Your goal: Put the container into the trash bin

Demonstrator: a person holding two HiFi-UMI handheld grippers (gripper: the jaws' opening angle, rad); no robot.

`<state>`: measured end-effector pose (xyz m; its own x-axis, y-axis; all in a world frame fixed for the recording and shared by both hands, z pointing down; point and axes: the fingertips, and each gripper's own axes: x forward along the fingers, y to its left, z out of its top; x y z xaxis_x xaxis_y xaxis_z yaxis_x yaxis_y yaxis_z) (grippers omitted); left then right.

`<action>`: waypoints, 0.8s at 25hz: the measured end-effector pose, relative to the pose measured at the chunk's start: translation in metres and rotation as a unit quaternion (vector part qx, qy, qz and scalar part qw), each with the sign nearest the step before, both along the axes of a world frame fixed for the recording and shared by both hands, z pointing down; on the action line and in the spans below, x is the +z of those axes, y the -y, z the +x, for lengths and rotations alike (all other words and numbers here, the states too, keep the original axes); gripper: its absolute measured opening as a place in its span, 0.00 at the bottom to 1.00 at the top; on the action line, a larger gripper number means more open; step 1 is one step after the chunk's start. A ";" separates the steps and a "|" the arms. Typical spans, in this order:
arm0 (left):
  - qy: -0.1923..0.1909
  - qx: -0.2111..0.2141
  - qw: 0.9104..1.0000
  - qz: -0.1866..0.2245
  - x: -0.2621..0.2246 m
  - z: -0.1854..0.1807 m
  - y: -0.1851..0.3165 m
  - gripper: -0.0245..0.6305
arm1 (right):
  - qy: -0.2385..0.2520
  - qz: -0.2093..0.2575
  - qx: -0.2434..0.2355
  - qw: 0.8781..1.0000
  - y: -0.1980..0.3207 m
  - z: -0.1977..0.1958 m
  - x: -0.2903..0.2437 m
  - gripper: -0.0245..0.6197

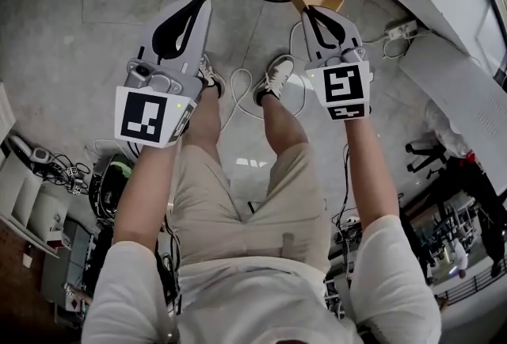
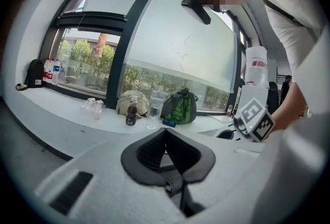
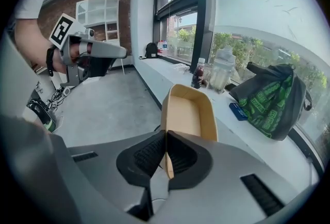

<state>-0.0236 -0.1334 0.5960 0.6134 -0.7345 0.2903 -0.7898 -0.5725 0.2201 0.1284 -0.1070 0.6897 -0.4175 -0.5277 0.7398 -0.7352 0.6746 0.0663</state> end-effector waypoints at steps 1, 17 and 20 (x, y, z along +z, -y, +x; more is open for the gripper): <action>0.003 0.001 1.000 -0.002 0.003 -0.002 0.001 0.07 | 0.000 -0.002 -0.003 1.000 0.000 -0.001 0.003 0.06; 0.015 0.016 1.000 -0.007 0.070 -0.014 0.015 0.07 | -0.008 -0.008 -0.016 1.000 0.015 -0.011 0.063 0.06; 0.013 0.010 1.000 -0.009 0.081 -0.017 0.018 0.07 | -0.011 -0.009 -0.020 1.000 0.018 -0.014 0.074 0.06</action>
